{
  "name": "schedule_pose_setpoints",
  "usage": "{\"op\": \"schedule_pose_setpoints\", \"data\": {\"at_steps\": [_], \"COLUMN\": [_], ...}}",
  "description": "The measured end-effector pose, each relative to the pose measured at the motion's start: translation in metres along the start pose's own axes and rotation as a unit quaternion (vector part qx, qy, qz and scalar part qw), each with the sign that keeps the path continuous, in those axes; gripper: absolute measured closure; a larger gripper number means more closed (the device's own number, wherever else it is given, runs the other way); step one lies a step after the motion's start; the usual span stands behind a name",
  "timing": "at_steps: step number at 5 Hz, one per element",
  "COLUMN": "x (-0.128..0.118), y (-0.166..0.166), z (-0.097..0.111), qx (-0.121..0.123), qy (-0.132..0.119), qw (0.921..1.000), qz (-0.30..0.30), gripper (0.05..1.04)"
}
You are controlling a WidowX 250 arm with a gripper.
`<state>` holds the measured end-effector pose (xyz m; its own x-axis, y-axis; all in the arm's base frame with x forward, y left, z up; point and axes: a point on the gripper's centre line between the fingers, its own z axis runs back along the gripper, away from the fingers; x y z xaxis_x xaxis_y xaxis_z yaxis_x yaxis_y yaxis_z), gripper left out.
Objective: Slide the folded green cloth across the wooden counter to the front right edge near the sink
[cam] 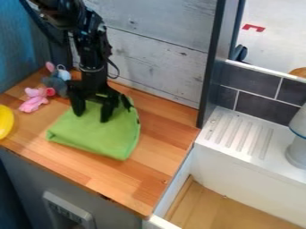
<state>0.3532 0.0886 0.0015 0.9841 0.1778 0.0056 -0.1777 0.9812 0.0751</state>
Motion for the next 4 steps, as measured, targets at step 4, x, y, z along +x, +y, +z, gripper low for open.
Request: {"op": "schedule_pose_setpoints", "data": {"at_steps": [4], "x": [-0.043], "y": [-0.071], "z": [0.002], "qx": [-0.053], "qy": [0.032], "qw": [0.9956], "qz": [-0.070], "gripper": [0.082]}}
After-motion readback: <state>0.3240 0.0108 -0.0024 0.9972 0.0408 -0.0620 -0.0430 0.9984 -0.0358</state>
